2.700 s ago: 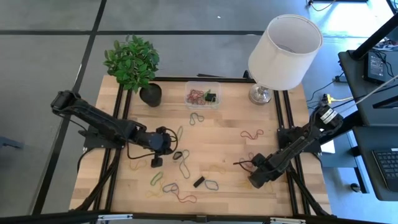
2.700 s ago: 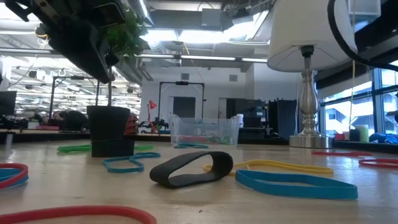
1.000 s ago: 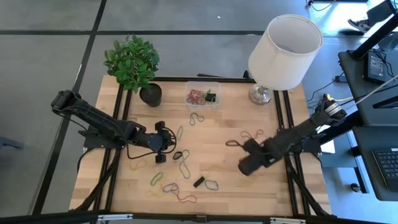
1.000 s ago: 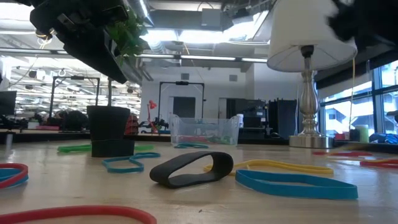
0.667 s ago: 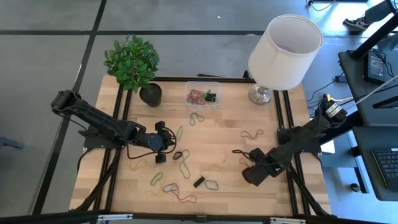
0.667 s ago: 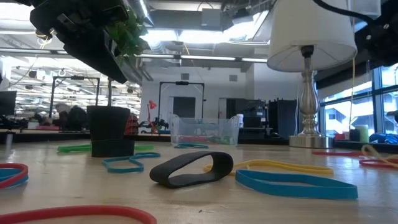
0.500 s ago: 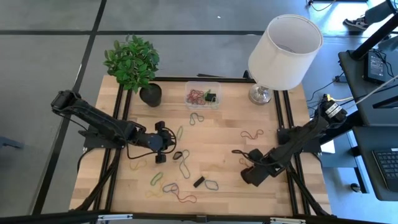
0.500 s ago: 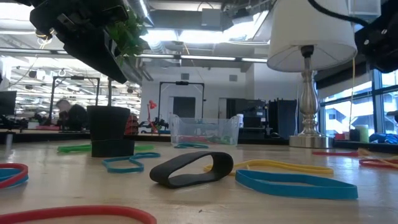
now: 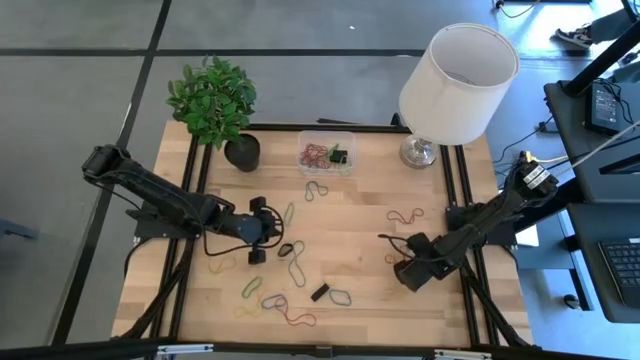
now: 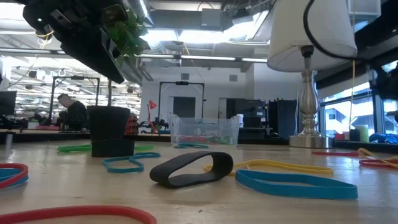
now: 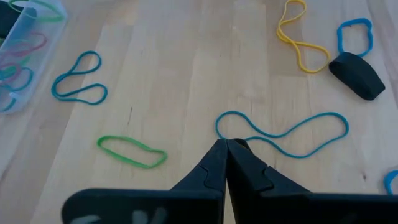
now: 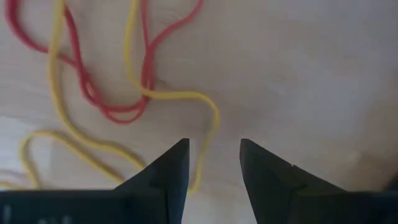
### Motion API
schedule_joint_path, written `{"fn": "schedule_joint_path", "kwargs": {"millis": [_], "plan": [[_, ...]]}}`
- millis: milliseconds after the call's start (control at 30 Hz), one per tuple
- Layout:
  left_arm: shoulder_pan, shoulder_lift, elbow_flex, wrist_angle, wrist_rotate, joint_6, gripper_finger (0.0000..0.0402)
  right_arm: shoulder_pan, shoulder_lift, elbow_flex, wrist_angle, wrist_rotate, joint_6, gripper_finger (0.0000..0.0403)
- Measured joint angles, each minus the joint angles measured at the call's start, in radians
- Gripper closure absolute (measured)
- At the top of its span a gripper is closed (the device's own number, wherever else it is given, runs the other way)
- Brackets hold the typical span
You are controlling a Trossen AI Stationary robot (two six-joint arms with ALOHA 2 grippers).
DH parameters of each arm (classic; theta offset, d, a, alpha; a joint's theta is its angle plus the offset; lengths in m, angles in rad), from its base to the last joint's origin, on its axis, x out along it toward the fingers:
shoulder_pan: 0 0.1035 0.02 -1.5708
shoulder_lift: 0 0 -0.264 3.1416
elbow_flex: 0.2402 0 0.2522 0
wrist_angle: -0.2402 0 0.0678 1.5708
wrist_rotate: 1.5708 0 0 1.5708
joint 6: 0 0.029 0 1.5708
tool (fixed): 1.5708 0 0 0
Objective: Pick and place rubber bands into bin
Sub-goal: Put the yellow rubber band into the transparent bin
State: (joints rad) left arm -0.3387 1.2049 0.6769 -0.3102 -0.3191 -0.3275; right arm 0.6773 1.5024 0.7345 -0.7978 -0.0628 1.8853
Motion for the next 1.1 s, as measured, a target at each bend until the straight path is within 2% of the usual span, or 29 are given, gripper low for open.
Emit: {"fn": "schedule_joint_path", "kwargs": {"millis": [100, 200, 400, 567, 733, 900, 1100], "plan": [[0.0, 0.0, 0.0, 0.0, 0.0, 0.0, 0.0396, 0.0, -0.005, -0.058, 0.104, -0.001, 0.029, 0.0258], [0.0, 0.0, 0.0, 0.0, 0.001, -0.001, 0.0396, 0.0, -0.007, -0.083, 0.119, -0.003, 0.056, 0.0274], [0.0, 0.0, 0.0, 0.003, 0.006, -0.001, 0.0396, 0.001, 0.004, -0.024, 0.023, 0.007, -0.007, 0.0389], [0.0, 0.0, 0.0, 0.007, 0.007, -0.001, 0.0396, 0.0, 0.002, 0.111, -0.136, 0.05, -0.014, 0.0395], [0.0, 0.0, 0.0, 0.007, 0.017, 0.0, 0.0396, 0.0, 0.002, 0.324, -0.357, 0.206, -0.028, 0.0397], [0.0, 0.0, 0.0, 0.007, 0.029, 0.0, 0.0396, -0.019, 0.001, 0.525, -0.531, 0.415, -0.076, 0.04], [0.0, 0.0, 0.0, -0.002, 0.03, 0.0, 0.0396, -0.126, 0.0, 0.666, -0.595, 0.621, -0.258, 0.0401]]}}
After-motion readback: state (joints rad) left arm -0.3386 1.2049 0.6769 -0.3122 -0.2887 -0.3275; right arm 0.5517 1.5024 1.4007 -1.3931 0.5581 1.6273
